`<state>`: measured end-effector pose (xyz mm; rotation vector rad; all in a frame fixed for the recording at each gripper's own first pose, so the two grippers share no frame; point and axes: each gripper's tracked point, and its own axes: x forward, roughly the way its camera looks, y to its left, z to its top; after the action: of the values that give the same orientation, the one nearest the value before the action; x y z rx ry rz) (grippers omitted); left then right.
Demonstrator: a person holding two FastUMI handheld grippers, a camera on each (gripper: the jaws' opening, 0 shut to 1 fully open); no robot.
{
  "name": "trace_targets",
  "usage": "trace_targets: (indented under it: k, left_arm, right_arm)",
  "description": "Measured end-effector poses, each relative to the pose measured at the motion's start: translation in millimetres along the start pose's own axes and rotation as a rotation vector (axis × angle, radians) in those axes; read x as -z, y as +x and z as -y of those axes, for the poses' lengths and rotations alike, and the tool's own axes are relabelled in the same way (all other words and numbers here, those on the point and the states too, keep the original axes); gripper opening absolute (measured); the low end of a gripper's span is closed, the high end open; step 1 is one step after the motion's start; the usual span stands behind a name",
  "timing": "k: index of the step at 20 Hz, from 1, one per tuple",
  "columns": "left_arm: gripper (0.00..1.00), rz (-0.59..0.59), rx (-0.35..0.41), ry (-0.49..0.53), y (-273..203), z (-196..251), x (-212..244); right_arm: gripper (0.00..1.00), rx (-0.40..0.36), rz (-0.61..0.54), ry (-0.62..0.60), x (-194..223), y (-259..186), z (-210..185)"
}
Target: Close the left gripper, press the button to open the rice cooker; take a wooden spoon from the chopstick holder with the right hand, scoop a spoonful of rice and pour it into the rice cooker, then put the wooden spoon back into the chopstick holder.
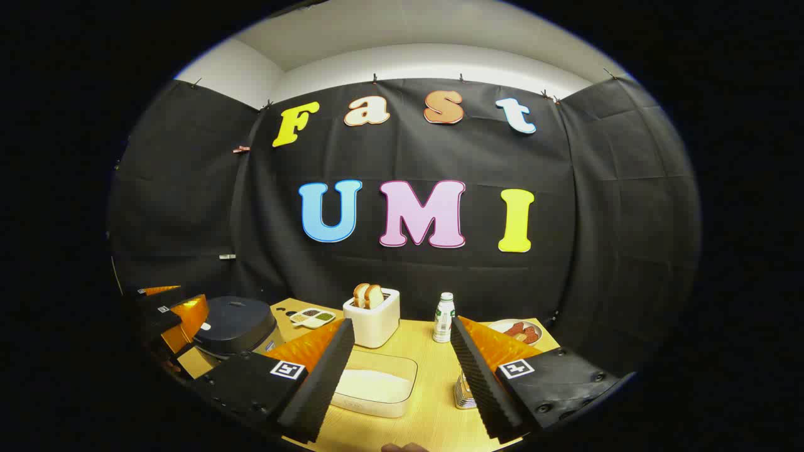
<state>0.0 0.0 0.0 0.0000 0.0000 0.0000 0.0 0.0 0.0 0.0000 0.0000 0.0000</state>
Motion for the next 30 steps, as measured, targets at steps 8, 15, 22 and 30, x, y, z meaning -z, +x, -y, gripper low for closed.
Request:
trace_targets:
  k: [8,15,22,30]
  left_arm:
    - [0.94,0.001,-0.015,-0.005,-1.3,-7.8,0.3]
    - [0.96,0.073,0.000,0.027,-5.0,-6.0,-17.7]
    - [0.90,0.061,-0.011,0.021,-2.7,-14.5,-16.2]
    - [0.84,0.011,-0.074,0.022,15.1,-59.5,1.5]
  right_arm:
    - [0.95,-0.019,0.020,-0.026,-7.6,-6.0,-9.0]
    - [0.95,-0.026,0.029,-0.031,-11.7,-8.6,-13.8]
    - [0.96,-0.040,0.027,-0.041,-11.2,-10.8,-24.3]
    - [0.96,-0.036,0.038,-0.050,-14.0,-13.5,-34.9]
